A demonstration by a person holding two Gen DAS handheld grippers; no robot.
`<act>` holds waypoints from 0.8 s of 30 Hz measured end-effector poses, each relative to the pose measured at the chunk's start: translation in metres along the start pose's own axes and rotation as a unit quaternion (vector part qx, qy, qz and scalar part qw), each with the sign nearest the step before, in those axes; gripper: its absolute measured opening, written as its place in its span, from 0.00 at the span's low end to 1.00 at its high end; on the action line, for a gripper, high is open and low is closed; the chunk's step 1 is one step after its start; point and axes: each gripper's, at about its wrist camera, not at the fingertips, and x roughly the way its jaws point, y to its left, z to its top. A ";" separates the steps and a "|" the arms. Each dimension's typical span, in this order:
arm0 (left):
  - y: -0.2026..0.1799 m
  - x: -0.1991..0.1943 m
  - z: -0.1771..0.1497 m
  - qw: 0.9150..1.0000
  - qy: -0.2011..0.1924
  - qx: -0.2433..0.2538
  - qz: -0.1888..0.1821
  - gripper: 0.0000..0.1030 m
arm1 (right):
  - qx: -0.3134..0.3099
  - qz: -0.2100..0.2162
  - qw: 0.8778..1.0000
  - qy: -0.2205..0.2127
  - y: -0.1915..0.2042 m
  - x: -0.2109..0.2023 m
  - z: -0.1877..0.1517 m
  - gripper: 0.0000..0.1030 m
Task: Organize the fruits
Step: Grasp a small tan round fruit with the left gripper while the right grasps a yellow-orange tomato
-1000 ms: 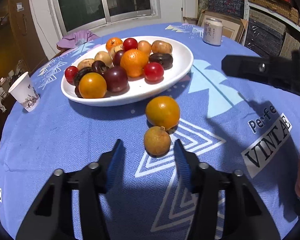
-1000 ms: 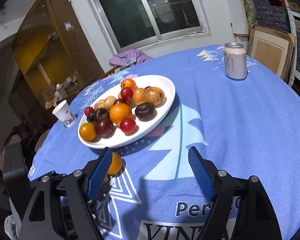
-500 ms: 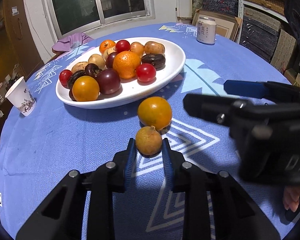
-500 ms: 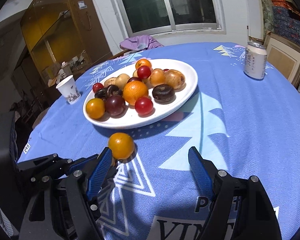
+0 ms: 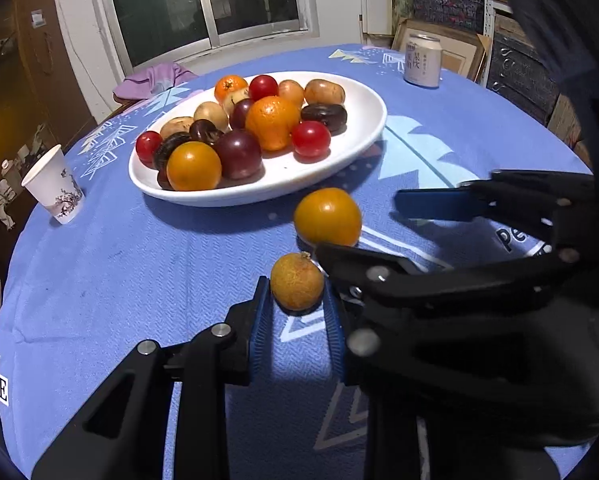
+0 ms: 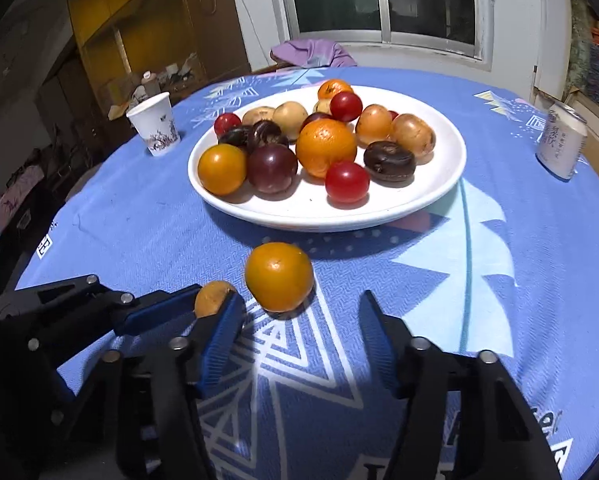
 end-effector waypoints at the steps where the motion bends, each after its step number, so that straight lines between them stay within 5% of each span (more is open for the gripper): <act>1: 0.001 0.000 0.000 1.000 0.000 -0.002 -0.001 0.26 | -0.001 0.005 1.000 0.003 0.001 0.002 0.000 0.38; 5: 0.001 0.000 -0.002 1.000 0.000 -0.002 -0.003 0.26 | -0.005 0.021 1.000 0.007 0.004 0.002 -0.002 0.21; 7: 0.002 -0.001 -0.002 1.000 -0.002 -0.003 -0.005 0.26 | -0.004 0.030 1.000 0.005 0.004 0.000 -0.002 0.03; 19: 0.004 0.003 -0.001 1.000 0.004 -0.008 -0.008 0.26 | -0.010 0.029 0.999 0.029 0.010 0.011 0.004 0.06; 21: 0.004 0.003 -0.001 1.000 0.004 -0.009 -0.009 0.26 | -0.014 0.006 1.000 0.026 0.011 0.007 0.004 0.16; 24: 0.007 0.004 0.000 1.000 0.002 -0.016 -0.015 0.26 | -0.023 -0.019 1.000 -0.008 0.010 -0.005 0.004 0.55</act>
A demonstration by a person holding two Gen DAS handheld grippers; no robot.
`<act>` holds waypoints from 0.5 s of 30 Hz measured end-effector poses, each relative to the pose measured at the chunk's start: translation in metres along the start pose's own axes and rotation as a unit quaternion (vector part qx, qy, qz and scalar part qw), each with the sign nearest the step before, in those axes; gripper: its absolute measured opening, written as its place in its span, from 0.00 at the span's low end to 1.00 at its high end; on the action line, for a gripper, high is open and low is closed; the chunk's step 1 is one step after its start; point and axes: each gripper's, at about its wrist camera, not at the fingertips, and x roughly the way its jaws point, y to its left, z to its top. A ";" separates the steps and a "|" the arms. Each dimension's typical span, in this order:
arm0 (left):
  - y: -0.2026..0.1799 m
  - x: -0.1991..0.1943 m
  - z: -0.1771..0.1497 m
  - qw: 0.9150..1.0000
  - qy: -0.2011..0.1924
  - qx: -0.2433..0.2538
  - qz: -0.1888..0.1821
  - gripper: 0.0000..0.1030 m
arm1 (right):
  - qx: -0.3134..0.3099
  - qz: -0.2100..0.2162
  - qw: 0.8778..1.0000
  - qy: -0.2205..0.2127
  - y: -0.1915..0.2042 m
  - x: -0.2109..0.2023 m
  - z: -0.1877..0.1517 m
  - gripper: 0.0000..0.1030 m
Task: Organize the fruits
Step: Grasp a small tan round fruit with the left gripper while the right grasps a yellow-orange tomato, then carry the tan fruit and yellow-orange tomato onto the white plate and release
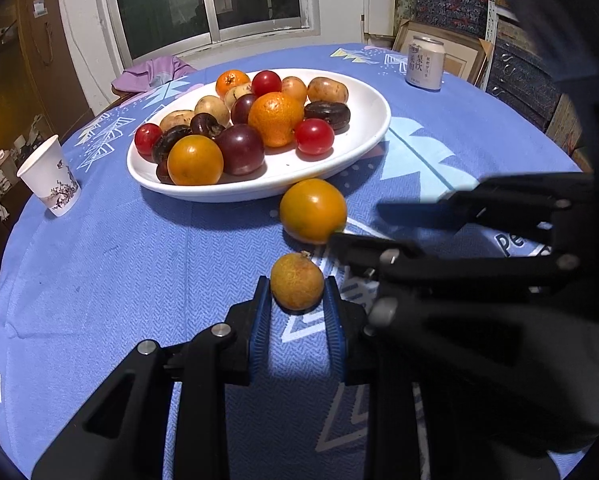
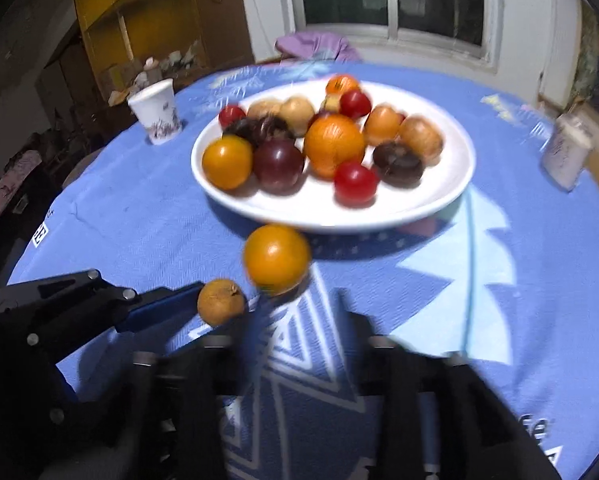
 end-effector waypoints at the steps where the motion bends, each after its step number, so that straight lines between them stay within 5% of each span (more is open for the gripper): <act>1: 0.001 0.001 0.001 1.000 -0.001 -0.005 -0.008 0.26 | -0.005 -0.014 1.000 -0.020 0.002 -0.004 0.001 0.65; 3: 0.002 0.003 0.002 1.000 0.003 -0.009 -0.016 0.26 | -0.024 -0.021 0.999 -0.038 0.008 -0.006 0.007 0.65; 6: 0.006 0.004 0.003 0.999 0.006 -0.020 -0.027 0.26 | 0.000 0.012 1.000 -0.005 0.004 0.008 0.014 0.65; 10: 0.003 0.005 0.002 1.000 0.006 -0.016 -0.026 0.26 | 0.017 0.042 0.999 0.009 0.000 0.017 0.016 0.36; 15: 0.004 0.003 0.002 0.999 -0.003 -0.018 -0.038 0.25 | 0.027 0.048 0.998 0.006 -0.002 0.012 0.013 0.35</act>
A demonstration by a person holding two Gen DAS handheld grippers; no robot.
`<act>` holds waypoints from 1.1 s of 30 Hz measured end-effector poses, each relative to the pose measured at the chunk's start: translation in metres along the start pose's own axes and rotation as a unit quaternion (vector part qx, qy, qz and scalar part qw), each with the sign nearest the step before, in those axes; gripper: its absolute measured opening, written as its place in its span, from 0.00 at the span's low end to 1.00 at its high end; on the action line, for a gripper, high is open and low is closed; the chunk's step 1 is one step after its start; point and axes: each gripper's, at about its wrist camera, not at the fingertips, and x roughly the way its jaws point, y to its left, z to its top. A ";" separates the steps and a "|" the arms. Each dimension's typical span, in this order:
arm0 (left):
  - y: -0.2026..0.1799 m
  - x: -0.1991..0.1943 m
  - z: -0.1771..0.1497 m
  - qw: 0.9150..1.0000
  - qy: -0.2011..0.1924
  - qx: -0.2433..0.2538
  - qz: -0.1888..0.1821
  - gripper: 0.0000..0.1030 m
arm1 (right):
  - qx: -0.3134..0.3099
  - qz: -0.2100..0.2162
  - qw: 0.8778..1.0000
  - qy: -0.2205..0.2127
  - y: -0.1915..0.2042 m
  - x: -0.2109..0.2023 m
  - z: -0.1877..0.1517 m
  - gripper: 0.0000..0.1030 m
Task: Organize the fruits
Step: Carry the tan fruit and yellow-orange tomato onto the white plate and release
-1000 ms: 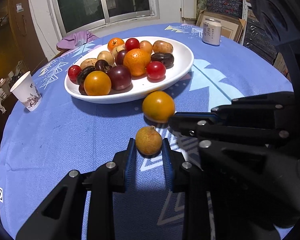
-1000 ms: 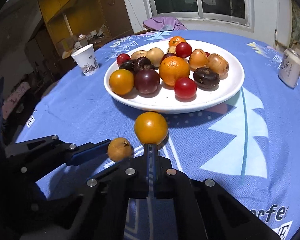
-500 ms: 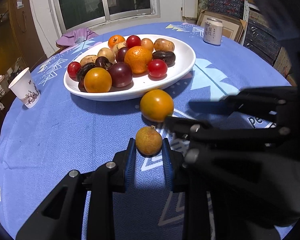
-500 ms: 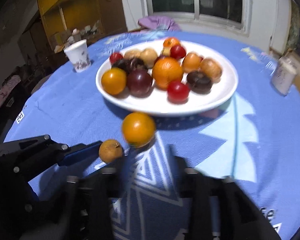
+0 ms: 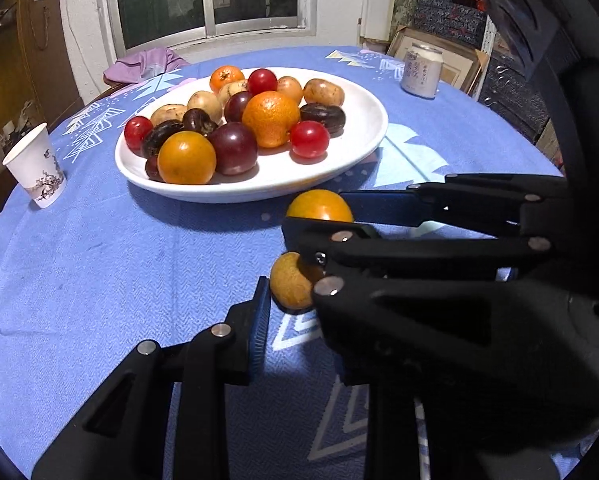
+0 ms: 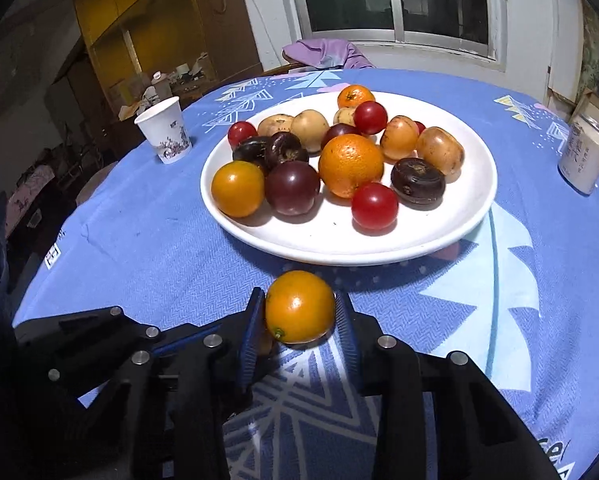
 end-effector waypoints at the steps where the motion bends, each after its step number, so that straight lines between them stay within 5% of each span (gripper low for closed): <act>1: -0.001 -0.002 0.000 1.000 -0.005 0.002 -0.003 0.25 | 0.007 0.005 1.000 -0.004 -0.003 -0.004 0.000 0.35; 8: -0.003 -0.025 0.008 0.998 -0.057 0.003 -0.001 0.25 | 0.066 0.017 0.995 -0.074 -0.036 -0.050 0.008 0.35; 17: 0.045 -0.038 0.102 0.990 -0.109 -0.046 0.073 0.25 | 0.053 -0.030 0.993 -0.102 -0.056 -0.056 0.083 0.36; 22: 0.077 0.001 0.132 0.990 -0.075 -0.081 0.084 0.25 | 0.032 -0.038 0.996 -0.075 -0.050 -0.014 0.096 0.36; 33: 0.092 0.052 0.131 0.992 -0.041 -0.089 0.083 0.26 | 0.040 -0.051 0.997 -0.050 -0.061 0.026 0.089 0.37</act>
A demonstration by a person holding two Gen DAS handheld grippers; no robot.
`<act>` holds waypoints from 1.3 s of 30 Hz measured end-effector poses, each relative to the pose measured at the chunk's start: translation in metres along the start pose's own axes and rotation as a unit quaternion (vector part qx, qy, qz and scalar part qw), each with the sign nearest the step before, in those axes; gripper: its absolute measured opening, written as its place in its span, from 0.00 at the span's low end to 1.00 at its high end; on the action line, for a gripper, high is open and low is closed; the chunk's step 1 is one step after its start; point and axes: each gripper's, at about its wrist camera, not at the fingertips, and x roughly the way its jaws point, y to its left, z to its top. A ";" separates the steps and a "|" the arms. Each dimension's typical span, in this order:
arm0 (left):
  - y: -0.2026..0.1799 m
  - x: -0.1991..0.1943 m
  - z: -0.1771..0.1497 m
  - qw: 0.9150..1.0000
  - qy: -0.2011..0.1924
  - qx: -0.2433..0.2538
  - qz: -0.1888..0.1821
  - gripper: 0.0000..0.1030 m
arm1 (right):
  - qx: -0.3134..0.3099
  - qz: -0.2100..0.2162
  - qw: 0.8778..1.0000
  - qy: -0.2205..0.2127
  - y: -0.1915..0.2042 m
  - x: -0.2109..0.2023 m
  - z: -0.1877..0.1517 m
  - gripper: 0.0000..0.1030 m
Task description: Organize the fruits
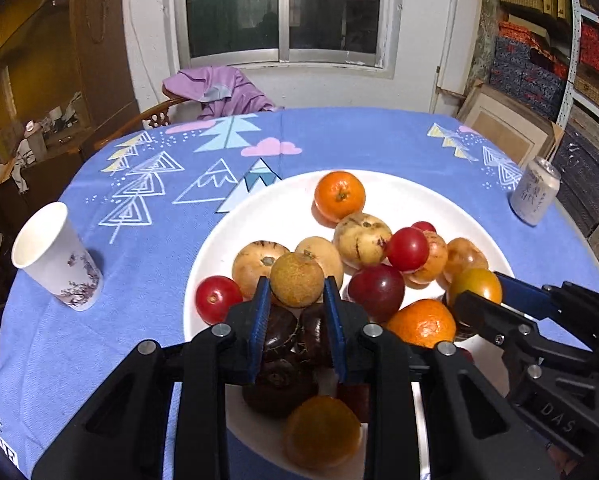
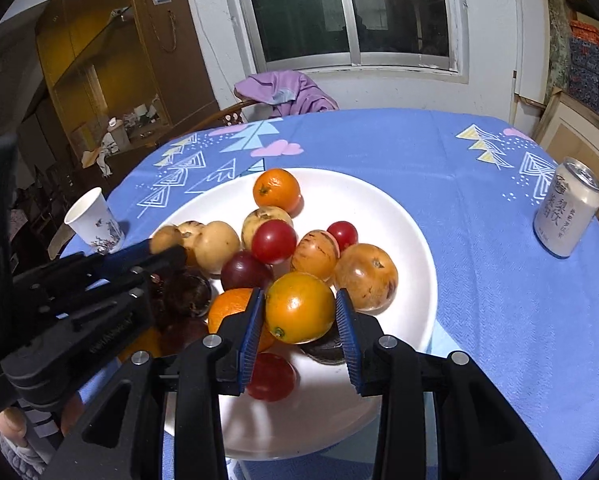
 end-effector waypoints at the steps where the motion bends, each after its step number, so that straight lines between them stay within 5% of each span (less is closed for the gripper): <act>1: 0.000 0.001 -0.001 1.000 -0.003 0.000 0.002 0.27 | 0.000 -0.003 1.000 -0.002 0.000 -0.001 0.000 0.41; 3: -0.001 0.001 -0.003 1.000 -0.006 -0.001 0.008 0.35 | 0.003 0.001 1.000 -0.012 0.000 -0.005 0.001 0.51; 4: -0.001 0.000 -0.003 1.000 -0.006 -0.002 0.008 0.46 | 0.005 0.001 1.000 -0.019 0.000 -0.010 0.001 0.52; 9: 0.007 -0.030 -0.004 0.999 -0.029 -0.022 0.027 0.70 | 0.014 0.004 0.997 -0.079 0.002 -0.062 0.008 0.54; 13: 0.021 -0.098 -0.013 0.994 -0.085 -0.050 0.045 0.92 | 0.014 -0.002 0.981 -0.196 0.013 -0.153 -0.009 0.97; 15: 0.027 -0.133 -0.028 0.990 -0.117 -0.061 0.058 0.96 | 0.004 -0.027 0.970 -0.243 0.022 -0.186 -0.034 0.97; 19: 0.033 -0.176 -0.078 0.986 -0.117 -0.091 0.078 0.96 | -0.010 -0.078 0.976 -0.205 0.034 -0.181 -0.088 0.97; 25: 0.028 -0.171 -0.144 0.990 -0.061 -0.108 0.061 0.96 | -0.010 -0.059 0.992 -0.108 0.043 -0.142 -0.134 0.97; 30: 0.013 -0.168 -0.153 0.992 -0.070 -0.051 0.087 0.96 | -0.039 -0.095 0.990 -0.099 0.057 -0.133 -0.142 0.97; 39: 0.002 -0.171 -0.153 0.994 -0.083 -0.023 0.061 0.96 | 0.008 -0.083 0.992 -0.093 0.041 -0.134 -0.143 0.97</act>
